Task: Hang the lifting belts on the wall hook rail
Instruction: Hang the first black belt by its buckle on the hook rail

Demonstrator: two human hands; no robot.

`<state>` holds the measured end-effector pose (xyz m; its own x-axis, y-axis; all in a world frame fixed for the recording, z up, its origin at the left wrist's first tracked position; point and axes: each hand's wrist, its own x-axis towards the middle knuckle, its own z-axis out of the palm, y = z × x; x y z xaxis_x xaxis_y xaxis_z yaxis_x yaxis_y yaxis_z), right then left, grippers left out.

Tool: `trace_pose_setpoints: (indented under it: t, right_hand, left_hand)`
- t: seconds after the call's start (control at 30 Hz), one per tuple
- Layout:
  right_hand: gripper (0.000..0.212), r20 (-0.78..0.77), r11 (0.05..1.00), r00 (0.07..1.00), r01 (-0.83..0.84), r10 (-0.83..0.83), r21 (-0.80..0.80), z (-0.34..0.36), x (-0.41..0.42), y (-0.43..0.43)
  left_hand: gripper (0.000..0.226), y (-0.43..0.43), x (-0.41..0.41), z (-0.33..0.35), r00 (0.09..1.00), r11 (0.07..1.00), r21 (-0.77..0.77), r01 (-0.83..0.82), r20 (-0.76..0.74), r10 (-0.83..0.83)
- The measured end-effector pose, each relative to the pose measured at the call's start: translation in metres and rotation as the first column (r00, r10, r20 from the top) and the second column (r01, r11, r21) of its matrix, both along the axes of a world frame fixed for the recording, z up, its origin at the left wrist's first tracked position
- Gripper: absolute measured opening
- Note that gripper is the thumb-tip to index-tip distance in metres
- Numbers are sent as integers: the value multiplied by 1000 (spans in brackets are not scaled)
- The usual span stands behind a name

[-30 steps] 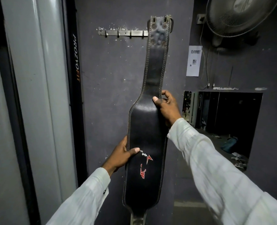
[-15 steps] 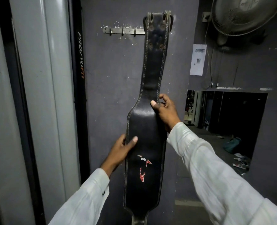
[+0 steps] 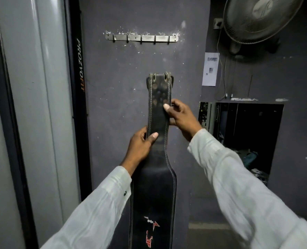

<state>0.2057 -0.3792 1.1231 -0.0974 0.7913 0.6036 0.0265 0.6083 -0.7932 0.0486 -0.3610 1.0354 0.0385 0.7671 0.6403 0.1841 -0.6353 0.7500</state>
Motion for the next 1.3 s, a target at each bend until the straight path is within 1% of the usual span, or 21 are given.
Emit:
trace_pose_setpoints:
  t: [0.07,0.1,0.17,0.23,0.27,0.33,0.4,0.43,0.57,0.63,0.7,0.83,0.93,1.03,1.1,1.17,1.3]
  right_hand:
    - [5,19,999,999,51,-51,16,-4,-1,2]
    - [3,16,998,998,63,-63,7,-12,-2,4]
    - [6,15,998,998,55,-55,-23,-29,-4,9]
    - [15,27,998,999,22,-21,-66,-43,-5,11]
    - [18,39,996,999,14,-11,-85,-49,-7,12]
    - [21,85,995,996,27,-19,-96,-56,-10,13]
    - [24,120,994,991,68,-58,-80,-56,-13,16]
    - [24,121,993,988,105,-98,-57,-52,-14,18]
    - [19,127,952,944,305,-304,6,-41,-21,30]
    - [25,168,938,923,346,-347,34,-44,-23,35]
    - [31,222,919,892,387,-394,74,-44,-24,40]
    - [29,247,886,851,437,-463,154,-47,-24,57]
    - [47,230,879,849,448,-475,162,-43,-13,77]
    - [63,141,824,818,525,-558,215,-30,-4,103]
    - [63,51,802,818,547,-573,240,-19,1,126]
    - [60,-3,795,826,543,-563,272,-6,9,153]
    - [63,-18,781,833,526,-553,337,29,29,212]
  left_hand:
    - [24,-5,2,-2,1000,999,-39,23,-4,-24]
    - [24,-5,0,6,1000,999,-44,14,21,-13]
    - [30,-3,-4,29,995,999,-33,-27,91,30]
    - [36,4,-10,47,986,997,-26,-72,147,75]
    - [33,8,-13,49,984,995,-29,-91,152,94]
    - [20,12,-14,45,983,992,-57,-110,139,117]
    - [6,17,-14,37,986,993,-56,-101,127,108]
    - [5,19,-12,34,988,993,-43,-114,105,118]
    - [24,25,-6,24,979,979,-18,-205,-4,205]
    - [37,28,-6,23,977,977,-22,-213,-36,212]
    - [43,33,-7,24,972,973,-3,-229,-56,229]
    - [56,46,-4,25,967,967,74,-244,-54,248]
    - [60,62,6,35,972,966,128,-225,-34,231]
    - [65,91,17,54,971,957,181,-227,-37,237]
    - [67,118,27,68,969,950,208,-233,-31,244]
    - [68,147,39,84,966,940,239,-245,-26,258]
    - [68,211,57,121,958,914,313,-258,-41,284]
